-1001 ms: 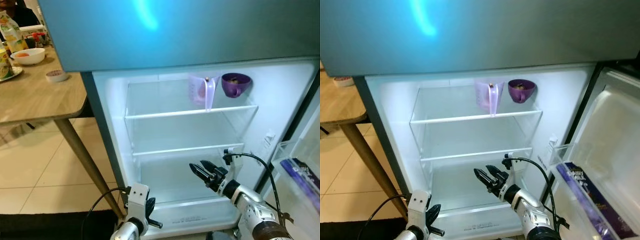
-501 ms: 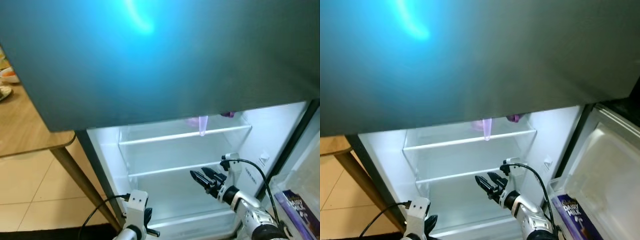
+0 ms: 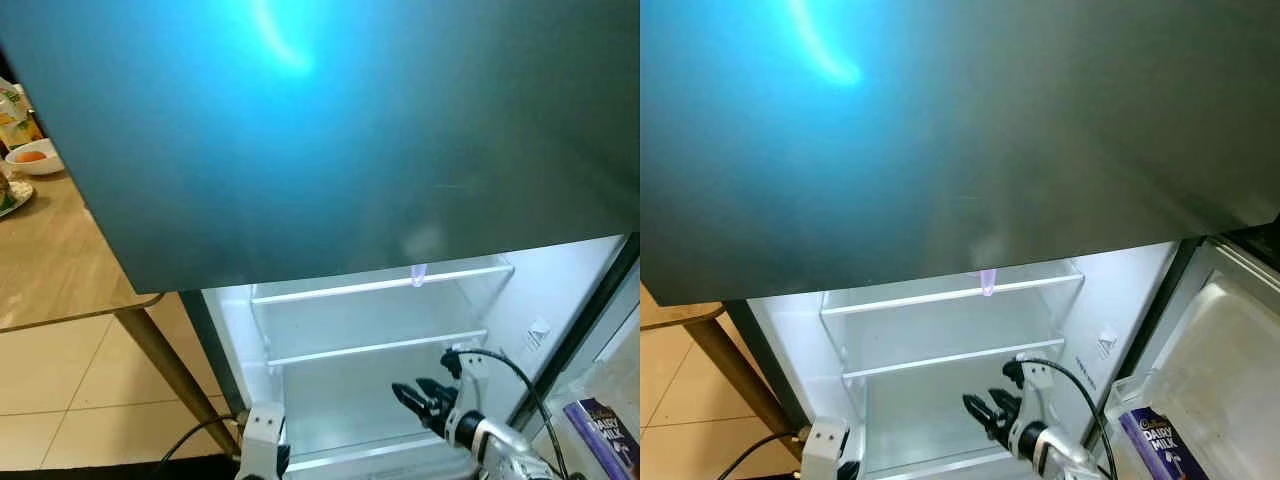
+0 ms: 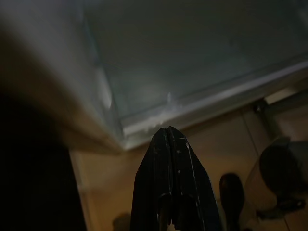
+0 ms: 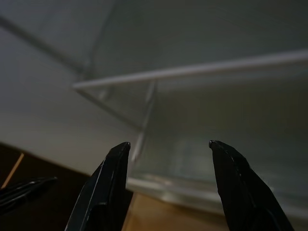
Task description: Restocking fridge
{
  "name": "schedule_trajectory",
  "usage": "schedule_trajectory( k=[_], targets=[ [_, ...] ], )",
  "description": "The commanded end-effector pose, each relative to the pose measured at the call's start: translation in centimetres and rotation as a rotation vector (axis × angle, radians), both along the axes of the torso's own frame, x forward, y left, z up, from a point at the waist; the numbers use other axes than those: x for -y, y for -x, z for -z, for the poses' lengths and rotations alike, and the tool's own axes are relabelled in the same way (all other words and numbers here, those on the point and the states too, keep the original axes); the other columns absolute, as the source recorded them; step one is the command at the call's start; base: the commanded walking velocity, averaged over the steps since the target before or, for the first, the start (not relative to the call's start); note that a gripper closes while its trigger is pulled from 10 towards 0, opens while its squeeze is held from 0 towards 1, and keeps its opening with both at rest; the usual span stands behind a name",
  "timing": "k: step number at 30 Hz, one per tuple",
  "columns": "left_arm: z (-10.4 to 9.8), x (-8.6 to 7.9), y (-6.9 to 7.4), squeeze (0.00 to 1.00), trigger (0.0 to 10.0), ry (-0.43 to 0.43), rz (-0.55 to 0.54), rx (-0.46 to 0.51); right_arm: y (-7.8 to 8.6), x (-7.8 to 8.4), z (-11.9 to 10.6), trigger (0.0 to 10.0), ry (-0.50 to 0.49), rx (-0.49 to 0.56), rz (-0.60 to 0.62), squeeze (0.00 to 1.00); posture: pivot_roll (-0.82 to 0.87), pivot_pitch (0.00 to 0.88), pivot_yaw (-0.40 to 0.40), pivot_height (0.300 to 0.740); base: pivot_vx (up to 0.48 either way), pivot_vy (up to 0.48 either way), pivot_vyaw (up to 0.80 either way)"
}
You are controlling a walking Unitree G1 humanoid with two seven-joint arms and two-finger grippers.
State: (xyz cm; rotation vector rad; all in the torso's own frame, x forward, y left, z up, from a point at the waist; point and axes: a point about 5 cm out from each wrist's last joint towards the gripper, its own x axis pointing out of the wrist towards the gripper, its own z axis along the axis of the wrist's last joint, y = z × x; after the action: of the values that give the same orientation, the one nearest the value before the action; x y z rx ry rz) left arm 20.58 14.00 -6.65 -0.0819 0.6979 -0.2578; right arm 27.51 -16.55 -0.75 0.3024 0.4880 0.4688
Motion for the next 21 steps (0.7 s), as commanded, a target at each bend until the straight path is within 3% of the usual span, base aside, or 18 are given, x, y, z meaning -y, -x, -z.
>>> schedule_trajectory(
  k=[1, 12, 21],
  targets=[
    [0.6, -1.1, 0.8, 0.00, 10.0, -0.029, -0.019, -0.048, 0.9, 0.6, 0.9, 10.0, 0.028, -0.042, 0.026, 0.00, -0.08, 0.000, 0.021, 0.663, 0.000, 0.000, 0.00],
    [1.6, -2.1, 2.7, 0.00, 10.0, -0.040, -0.045, -0.135, 2.5, 1.8, 2.4, 10.0, 0.056, -0.124, 0.101, 0.00, -0.09, 0.000, 0.025, 0.717, 0.000, 0.000, 0.00],
    [2.3, -2.5, 4.2, 0.00, 10.0, -0.055, -0.047, -0.192, 3.2, 2.1, 3.1, 10.0, 0.108, -0.180, 0.134, 0.00, -0.09, 0.000, 0.025, 0.717, 0.000, 0.000, 0.00]
  ],
)
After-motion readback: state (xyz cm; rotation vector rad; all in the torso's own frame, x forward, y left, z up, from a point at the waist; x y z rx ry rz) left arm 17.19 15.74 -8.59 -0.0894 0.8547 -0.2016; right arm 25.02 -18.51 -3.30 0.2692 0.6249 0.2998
